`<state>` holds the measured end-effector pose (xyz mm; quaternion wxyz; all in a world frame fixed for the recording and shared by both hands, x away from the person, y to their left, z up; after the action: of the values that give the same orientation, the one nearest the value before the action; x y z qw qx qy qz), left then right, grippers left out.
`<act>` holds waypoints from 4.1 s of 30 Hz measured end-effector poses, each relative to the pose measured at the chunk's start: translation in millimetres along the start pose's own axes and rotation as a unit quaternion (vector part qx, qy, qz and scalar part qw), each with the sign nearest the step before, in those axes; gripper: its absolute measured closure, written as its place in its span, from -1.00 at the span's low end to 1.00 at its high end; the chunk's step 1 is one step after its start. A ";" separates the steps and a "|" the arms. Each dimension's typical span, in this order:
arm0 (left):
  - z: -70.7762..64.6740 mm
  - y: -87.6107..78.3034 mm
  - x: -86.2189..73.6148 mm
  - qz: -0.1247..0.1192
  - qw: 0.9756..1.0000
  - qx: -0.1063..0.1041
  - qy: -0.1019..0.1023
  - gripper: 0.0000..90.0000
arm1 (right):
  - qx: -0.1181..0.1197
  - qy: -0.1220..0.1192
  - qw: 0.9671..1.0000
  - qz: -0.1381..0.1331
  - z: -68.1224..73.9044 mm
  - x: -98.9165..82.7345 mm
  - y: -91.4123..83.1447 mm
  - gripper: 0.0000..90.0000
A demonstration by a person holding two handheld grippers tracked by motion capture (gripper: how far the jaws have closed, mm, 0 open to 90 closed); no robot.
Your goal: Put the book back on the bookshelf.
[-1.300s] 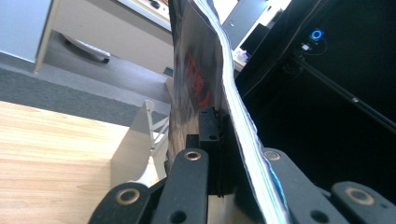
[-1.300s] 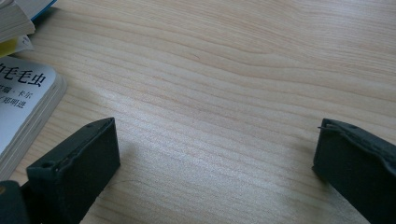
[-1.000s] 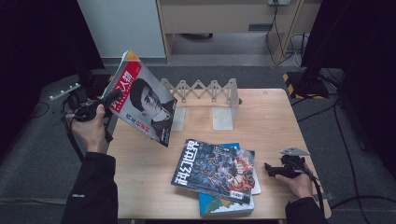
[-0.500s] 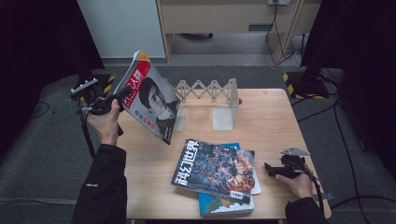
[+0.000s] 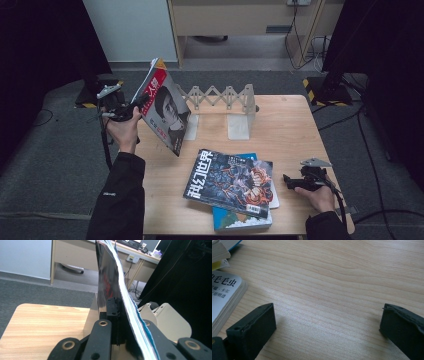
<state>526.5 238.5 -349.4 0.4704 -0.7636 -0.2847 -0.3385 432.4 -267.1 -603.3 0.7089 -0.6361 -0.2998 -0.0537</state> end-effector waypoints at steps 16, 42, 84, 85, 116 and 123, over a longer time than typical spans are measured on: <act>2.2 29.7 -8.6 0.006 0.999 0.039 0.021 0.92 | -0.001 0.000 1.000 -0.001 0.0 0.3 0.2 -0.99; -4.8 29.2 -18.6 0.055 0.998 0.018 0.039 0.76 | -0.001 -0.003 1.000 -0.001 -0.1 0.5 0.4 -0.99; -9.2 47.2 4.2 0.075 0.982 0.149 0.084 0.91 | 0.000 -0.004 1.000 0.000 0.0 0.4 0.3 -0.99; -9.3 48.3 3.1 0.076 0.982 0.149 0.085 0.91 | 0.000 -0.004 1.000 0.000 0.1 0.4 0.3 -0.99; -14.1 47.1 2.4 0.025 0.989 0.114 0.090 0.63 | 0.000 -0.004 1.000 0.000 0.1 0.5 0.3 -0.99; -22.4 25.6 0.4 -0.008 0.990 0.085 0.115 0.27 | 0.000 -0.003 1.000 0.000 0.0 0.6 0.4 -0.99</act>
<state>540.5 208.0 -355.2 0.5606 -0.6743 -0.2625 -0.4026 433.1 -266.8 -603.4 0.7077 -0.6364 -0.3024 -0.0517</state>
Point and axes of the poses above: each handheld gripper's, and its own axes: y roughly forward along the jaws, x roughly out of its top, z roughly to its left, the point moved 9 cm from there along y, roughly forward along the jaws, and after that the axes turned 15 degrees about z, right-handed, at the moved point
